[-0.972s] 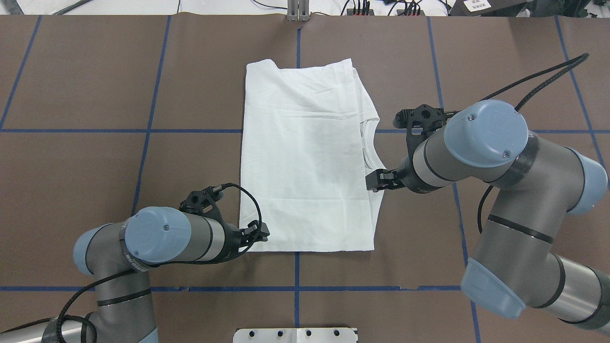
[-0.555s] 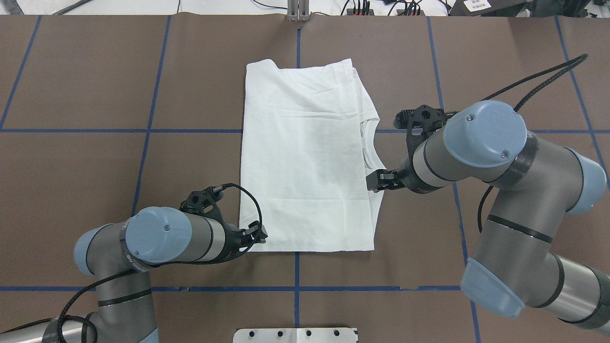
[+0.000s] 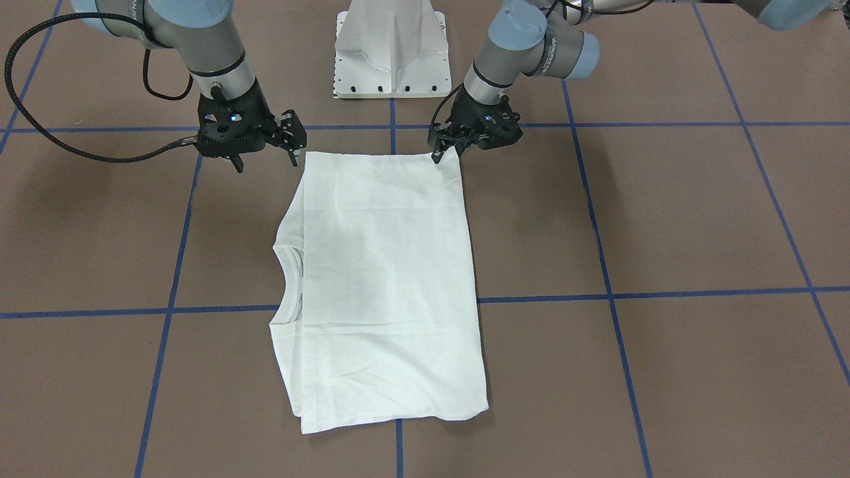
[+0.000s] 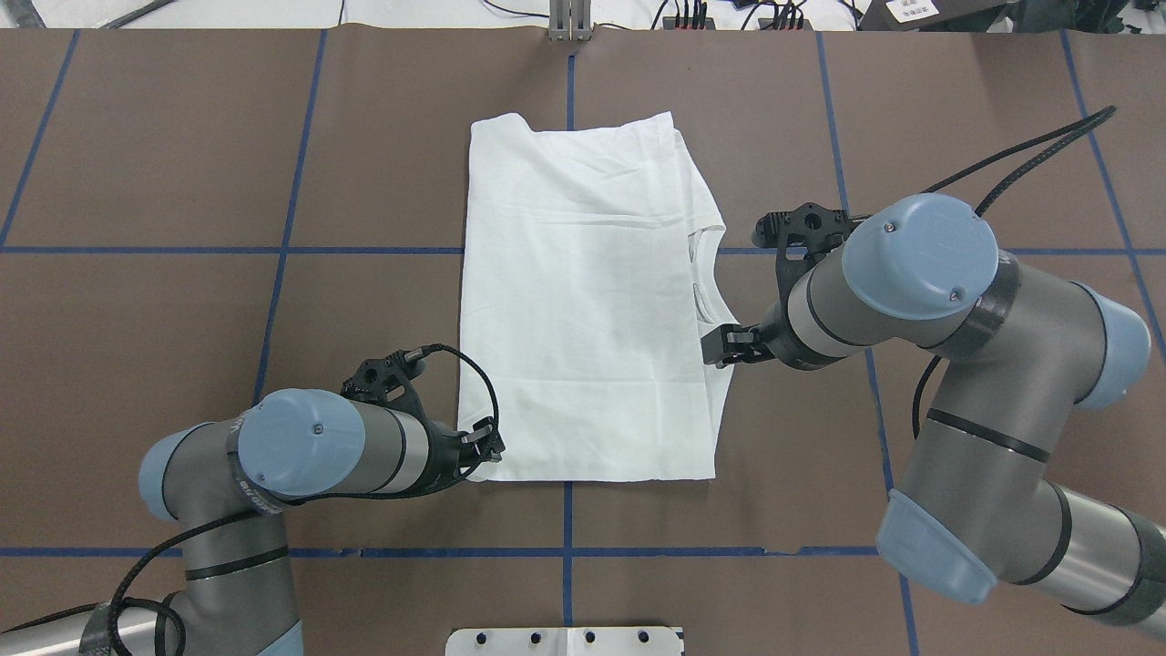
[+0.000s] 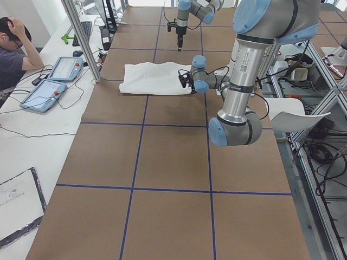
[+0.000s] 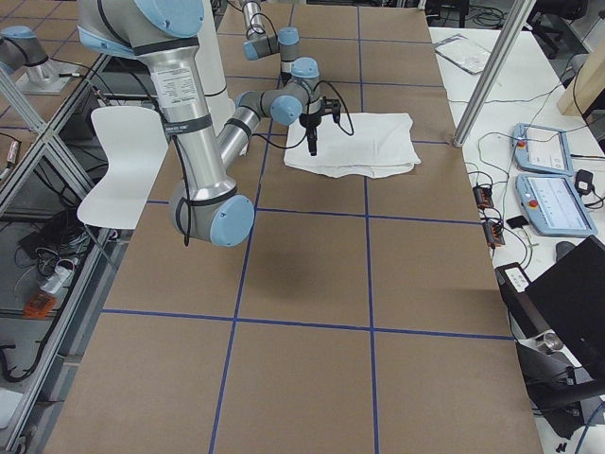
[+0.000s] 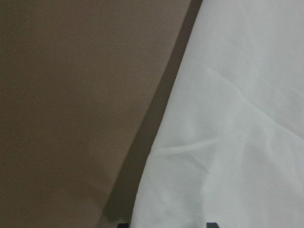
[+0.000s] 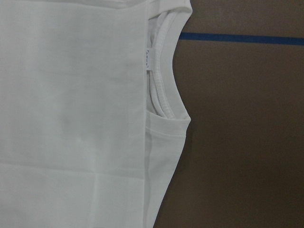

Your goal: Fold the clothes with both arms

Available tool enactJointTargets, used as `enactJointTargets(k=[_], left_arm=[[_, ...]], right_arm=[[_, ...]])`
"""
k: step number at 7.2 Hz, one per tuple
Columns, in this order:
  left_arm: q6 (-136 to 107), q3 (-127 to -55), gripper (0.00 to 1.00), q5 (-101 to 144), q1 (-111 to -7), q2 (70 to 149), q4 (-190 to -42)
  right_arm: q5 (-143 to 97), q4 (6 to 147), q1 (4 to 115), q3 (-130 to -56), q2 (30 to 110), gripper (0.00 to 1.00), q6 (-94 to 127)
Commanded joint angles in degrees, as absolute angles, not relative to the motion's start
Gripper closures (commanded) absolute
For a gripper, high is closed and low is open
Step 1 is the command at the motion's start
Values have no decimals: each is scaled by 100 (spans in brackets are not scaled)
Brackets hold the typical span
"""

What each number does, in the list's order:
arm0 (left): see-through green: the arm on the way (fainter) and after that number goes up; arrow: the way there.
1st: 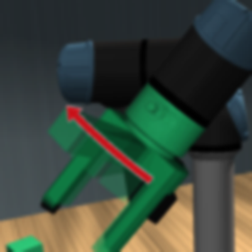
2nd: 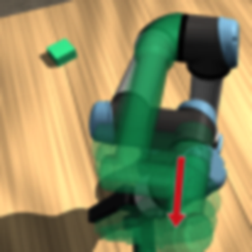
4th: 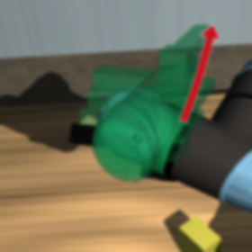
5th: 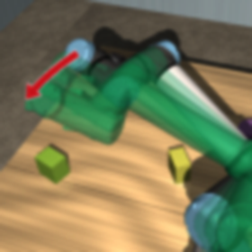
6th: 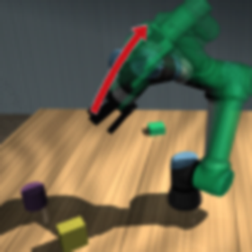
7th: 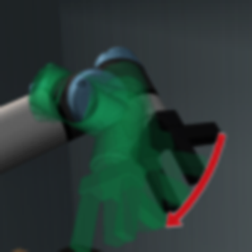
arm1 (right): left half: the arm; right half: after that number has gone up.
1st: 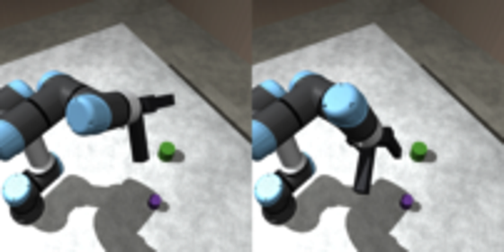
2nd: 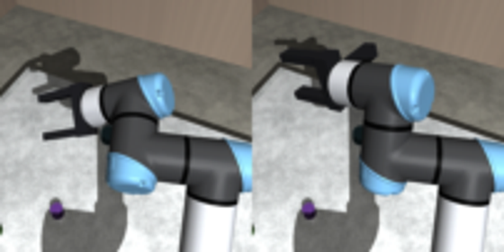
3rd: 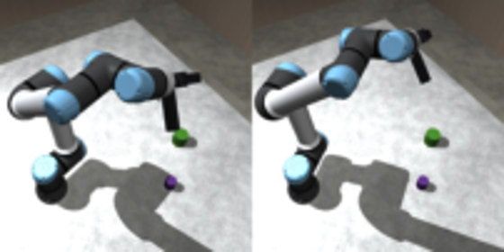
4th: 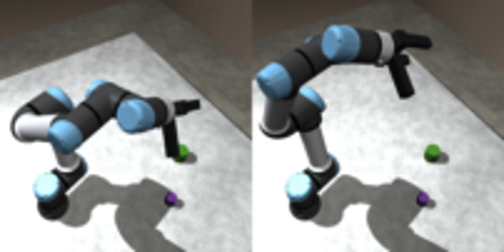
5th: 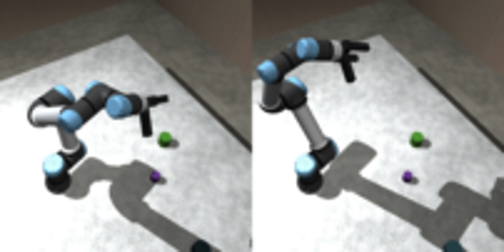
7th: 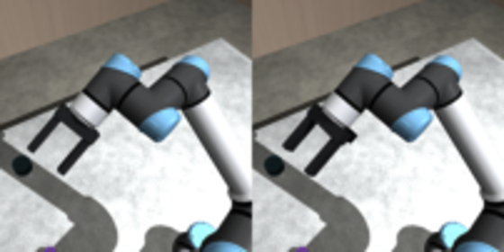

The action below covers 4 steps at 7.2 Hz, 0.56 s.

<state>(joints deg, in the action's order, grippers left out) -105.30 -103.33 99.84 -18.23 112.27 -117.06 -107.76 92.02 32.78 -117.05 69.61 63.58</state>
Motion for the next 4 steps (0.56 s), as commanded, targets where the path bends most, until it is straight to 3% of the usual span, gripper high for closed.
enactJointTargets(k=[1, 4], left_arm=[[-10529, -10353, 80, 9976, -1828, 11276, -11619], [-10521, -10336, 83, 9976, -1819, 11276, -11619]], right_arm=[[-10775, 9202, 3278, -11690, 6961, 0, 6354], [-10767, 9202, 3278, -11663, 6961, 0, 6354]])
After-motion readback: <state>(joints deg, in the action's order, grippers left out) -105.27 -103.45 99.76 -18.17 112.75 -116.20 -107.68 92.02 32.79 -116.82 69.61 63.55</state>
